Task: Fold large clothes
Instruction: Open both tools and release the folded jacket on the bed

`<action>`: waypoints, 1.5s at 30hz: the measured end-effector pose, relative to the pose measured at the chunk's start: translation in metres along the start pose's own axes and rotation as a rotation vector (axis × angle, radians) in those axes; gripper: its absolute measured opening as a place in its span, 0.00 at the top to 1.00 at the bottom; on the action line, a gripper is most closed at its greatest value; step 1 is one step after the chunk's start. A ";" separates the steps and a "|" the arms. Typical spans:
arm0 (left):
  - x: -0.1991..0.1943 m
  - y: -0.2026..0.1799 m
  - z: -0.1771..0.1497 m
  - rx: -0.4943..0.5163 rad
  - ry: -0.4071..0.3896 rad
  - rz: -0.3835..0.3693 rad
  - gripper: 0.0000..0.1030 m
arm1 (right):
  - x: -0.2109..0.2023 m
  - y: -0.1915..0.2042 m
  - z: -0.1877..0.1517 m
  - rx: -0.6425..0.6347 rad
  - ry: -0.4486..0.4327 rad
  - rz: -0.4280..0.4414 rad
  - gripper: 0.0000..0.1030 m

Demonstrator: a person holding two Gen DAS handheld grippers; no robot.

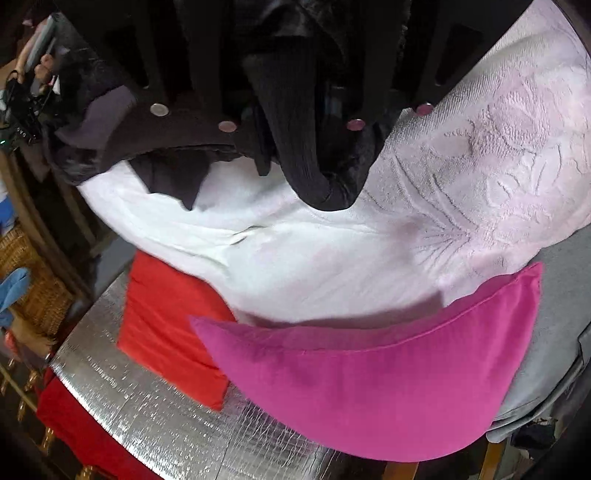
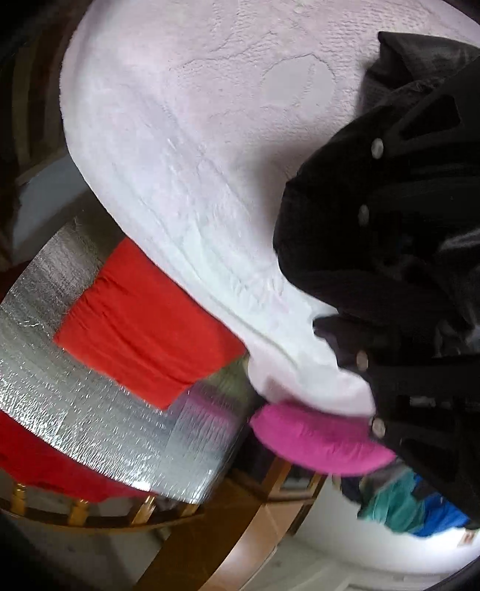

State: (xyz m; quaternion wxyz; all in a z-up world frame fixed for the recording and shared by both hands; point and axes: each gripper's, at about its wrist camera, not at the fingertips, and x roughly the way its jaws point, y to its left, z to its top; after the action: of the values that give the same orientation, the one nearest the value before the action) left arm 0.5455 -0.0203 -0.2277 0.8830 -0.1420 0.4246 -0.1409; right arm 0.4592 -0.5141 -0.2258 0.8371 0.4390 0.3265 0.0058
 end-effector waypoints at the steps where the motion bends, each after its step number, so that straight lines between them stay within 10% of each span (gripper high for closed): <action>1: -0.007 0.001 0.001 -0.012 -0.008 -0.022 0.63 | -0.011 -0.001 0.000 0.014 -0.022 0.034 0.36; 4: -0.033 0.003 0.001 -0.055 -0.065 -0.039 0.25 | -0.055 -0.006 -0.002 0.077 -0.176 0.072 0.09; 10: -0.106 0.012 -0.017 -0.160 -0.154 -0.095 0.18 | -0.130 -0.005 -0.026 0.007 -0.180 0.050 0.09; 24: -0.156 0.068 -0.165 -0.453 0.057 -0.023 0.18 | -0.212 -0.040 -0.149 0.137 0.027 0.002 0.09; 41: -0.083 0.080 -0.146 -0.582 0.019 -0.141 0.19 | -0.122 -0.075 -0.136 0.275 0.010 -0.055 0.09; 43: -0.081 0.075 -0.142 -0.540 0.011 -0.139 0.28 | -0.113 -0.072 -0.134 0.243 -0.012 -0.074 0.18; 45: -0.081 0.075 -0.139 -0.519 0.005 -0.129 0.48 | -0.109 -0.065 -0.131 0.195 -0.038 -0.112 0.50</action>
State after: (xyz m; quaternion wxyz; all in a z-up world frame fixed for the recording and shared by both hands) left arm 0.3968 0.0604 -0.2815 0.8052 -0.3902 0.4387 -0.0836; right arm 0.2833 -0.4903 -0.2673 0.7954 0.4997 0.3334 -0.0810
